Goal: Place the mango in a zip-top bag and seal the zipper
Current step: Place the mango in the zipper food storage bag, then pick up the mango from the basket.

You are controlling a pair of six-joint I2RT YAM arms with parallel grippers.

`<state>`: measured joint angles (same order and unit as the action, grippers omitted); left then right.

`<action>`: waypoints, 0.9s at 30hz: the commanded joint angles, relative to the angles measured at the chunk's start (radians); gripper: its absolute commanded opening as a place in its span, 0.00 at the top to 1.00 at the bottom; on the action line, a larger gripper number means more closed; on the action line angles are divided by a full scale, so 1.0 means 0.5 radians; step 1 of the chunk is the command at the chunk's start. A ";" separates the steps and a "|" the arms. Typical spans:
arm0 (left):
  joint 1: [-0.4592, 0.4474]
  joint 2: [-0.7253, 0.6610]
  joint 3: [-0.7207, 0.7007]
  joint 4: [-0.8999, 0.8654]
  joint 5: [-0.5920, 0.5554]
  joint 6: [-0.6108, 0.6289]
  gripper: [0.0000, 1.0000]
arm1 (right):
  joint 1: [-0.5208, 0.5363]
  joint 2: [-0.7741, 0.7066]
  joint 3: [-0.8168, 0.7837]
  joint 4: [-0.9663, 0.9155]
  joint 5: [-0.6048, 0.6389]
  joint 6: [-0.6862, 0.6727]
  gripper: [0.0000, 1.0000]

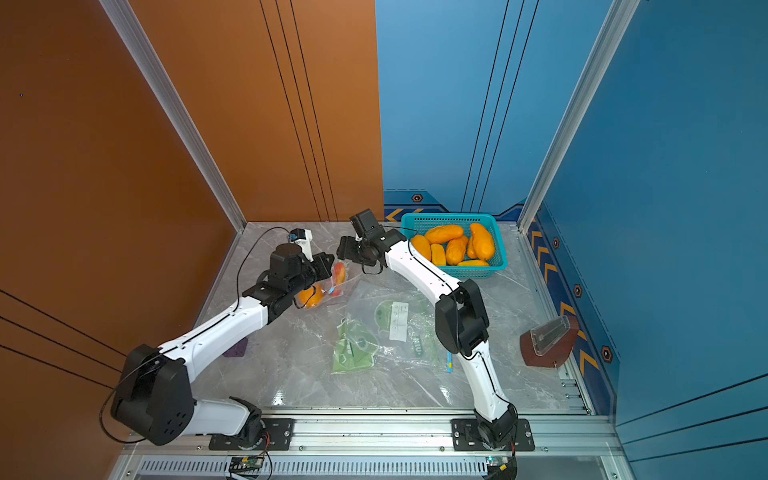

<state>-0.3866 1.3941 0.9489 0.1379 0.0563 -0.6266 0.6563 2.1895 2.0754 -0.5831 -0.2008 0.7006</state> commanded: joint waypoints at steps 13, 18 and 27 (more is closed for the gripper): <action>0.000 -0.021 -0.010 -0.005 -0.023 -0.026 1.00 | -0.368 -0.690 -0.178 -0.355 0.335 -0.407 0.25; 0.000 -0.024 -0.011 -0.005 -0.009 -0.037 1.00 | -0.675 -0.488 -0.010 -0.691 0.259 -0.633 0.26; 0.006 -0.051 -0.042 -0.004 -0.011 -0.046 1.00 | -0.890 -0.053 0.244 -0.972 0.367 -0.961 0.28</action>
<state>-0.3866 1.3933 0.9413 0.1379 0.0563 -0.6399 0.2241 2.1353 2.1456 -0.9741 -0.0505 0.2974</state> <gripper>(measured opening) 0.042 0.725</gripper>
